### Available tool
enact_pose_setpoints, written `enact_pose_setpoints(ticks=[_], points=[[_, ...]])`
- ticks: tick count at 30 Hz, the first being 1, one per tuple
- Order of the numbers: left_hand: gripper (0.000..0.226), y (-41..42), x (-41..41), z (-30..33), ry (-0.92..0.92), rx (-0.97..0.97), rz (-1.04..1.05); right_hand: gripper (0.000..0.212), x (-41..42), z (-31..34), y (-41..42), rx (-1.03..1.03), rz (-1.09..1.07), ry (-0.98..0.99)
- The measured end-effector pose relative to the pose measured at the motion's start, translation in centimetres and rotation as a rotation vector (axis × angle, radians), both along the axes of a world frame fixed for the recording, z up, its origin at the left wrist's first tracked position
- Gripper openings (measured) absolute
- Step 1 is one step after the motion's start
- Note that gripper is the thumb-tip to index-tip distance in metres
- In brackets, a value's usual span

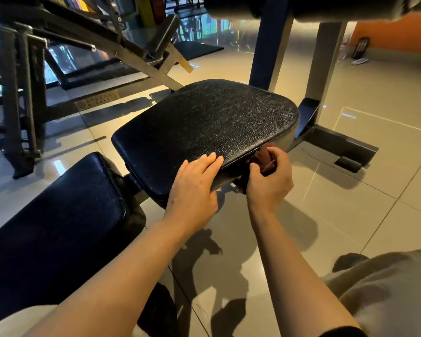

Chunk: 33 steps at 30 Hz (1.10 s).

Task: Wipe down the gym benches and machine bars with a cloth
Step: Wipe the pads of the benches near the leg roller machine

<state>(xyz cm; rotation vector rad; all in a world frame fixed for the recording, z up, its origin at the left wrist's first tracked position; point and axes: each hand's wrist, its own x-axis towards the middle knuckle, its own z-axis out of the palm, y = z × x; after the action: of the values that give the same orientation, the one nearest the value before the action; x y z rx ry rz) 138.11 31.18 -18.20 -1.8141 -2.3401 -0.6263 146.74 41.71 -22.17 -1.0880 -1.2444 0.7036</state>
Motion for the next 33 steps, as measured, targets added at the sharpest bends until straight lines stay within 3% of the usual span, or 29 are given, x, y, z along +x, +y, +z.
enact_pose_setpoints(ticks=[5, 11, 18, 22, 24, 28, 33], points=[[0.067, 0.3, -0.1, 0.2, -0.001, 0.005, -0.005, 0.037, -0.6, -1.7, -3.3, 0.149, 0.174, -0.038], [0.067, 0.4, -0.1, 0.0, 0.005, 0.002, -0.005, 0.037, 0.8, 1.2, 0.5, 0.089, 0.026, -0.035], [0.066, 0.5, 0.4, 0.6, -0.008, -0.037, 0.024, 0.036, 0.6, -0.7, -3.1, 0.077, 0.276, -0.157], [0.068, 0.6, 0.7, 0.9, 0.011, -0.078, 0.030, 0.036, 1.6, 2.2, 0.1, 0.051, 0.075, -0.165], [0.069, 0.5, 0.7, 0.8, 0.029, -0.092, 0.033, 0.037, 1.3, 3.5, 1.0, 0.049, 0.068, -0.314], [0.069, 0.1, 0.6, 1.0, 0.018, -0.124, 0.026, 0.030, 1.2, 4.0, -0.6, 0.215, 0.316, -0.738], [0.071, 0.0, 0.5, 1.3, 0.001, -0.150, 0.002, 0.030, 2.9, 6.7, 1.4, 0.115, 0.377, -0.879]])
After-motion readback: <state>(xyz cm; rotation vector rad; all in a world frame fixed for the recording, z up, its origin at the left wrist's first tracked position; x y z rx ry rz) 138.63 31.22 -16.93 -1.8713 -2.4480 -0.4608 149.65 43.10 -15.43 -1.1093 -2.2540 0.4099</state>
